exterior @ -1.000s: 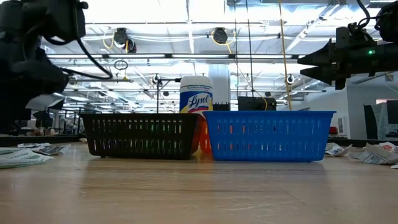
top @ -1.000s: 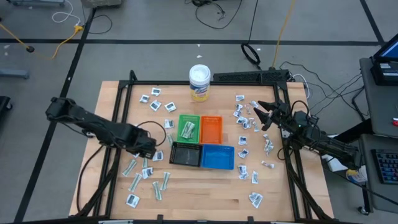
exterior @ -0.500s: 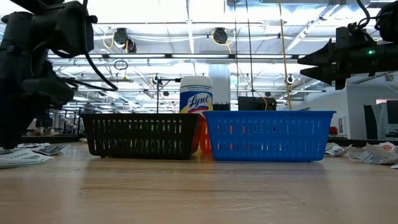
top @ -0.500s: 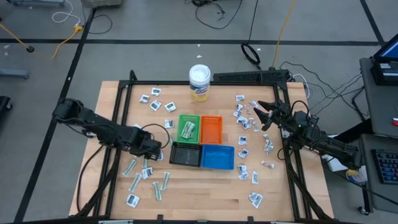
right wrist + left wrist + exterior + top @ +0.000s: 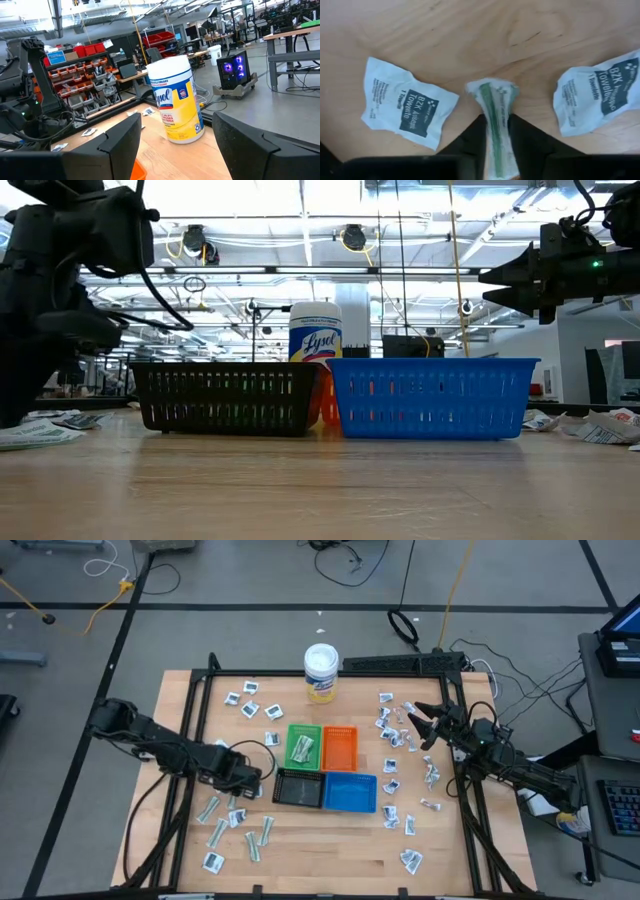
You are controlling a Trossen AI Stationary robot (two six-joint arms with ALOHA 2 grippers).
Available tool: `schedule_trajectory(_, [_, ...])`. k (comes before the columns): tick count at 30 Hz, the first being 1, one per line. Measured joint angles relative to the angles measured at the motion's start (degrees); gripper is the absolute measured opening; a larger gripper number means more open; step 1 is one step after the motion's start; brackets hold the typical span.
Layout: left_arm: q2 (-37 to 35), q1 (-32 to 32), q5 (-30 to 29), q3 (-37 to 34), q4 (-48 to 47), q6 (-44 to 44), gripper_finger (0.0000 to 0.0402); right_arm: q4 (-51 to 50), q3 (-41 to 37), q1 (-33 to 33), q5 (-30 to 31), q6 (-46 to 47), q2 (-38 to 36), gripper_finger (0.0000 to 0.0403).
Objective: Pick & Place First Aid Supplies
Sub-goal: Put the bandage pack into the green bin
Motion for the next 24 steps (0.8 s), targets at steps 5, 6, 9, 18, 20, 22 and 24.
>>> schedule_trajectory(5, [0.00,-1.01,-0.63,-0.02,0.03,0.14,0.0009,-0.02,0.00,0.00,0.00,0.02,0.00,0.0243])
schedule_trajectory(6, [0.00,-1.16,-0.86,-0.02,0.06,-0.04,0.0007,-0.02,-0.02,0.00,0.00,0.01,0.00,0.0243])
schedule_trajectory(9, [-0.43,-1.17,-0.88,-0.12,0.02,0.23,0.0009,-0.02,-0.01,0.00,0.00,0.02,0.00,0.0243])
schedule_trajectory(18, [-6.01,-0.95,-1.16,3.30,-6.31,-0.42,0.0003,0.00,0.00,0.00,-0.01,0.01,0.00,0.0243])
schedule_trajectory(20, [-7.25,-0.81,-1.23,4.58,-8.18,-0.88,0.0003,-0.02,-0.01,0.00,-0.01,0.00,0.00,0.0242])
schedule_trajectory(22, [-7.84,-0.54,-1.30,6.22,-11.28,-1.21,0.0002,0.00,0.00,0.02,0.00,0.00,0.00,0.0242])
schedule_trajectory(24, [-8.36,-0.13,-1.34,8.09,-14.40,-1.32,0.0003,-0.02,0.00,0.00,0.00,0.00,0.00,0.0242])
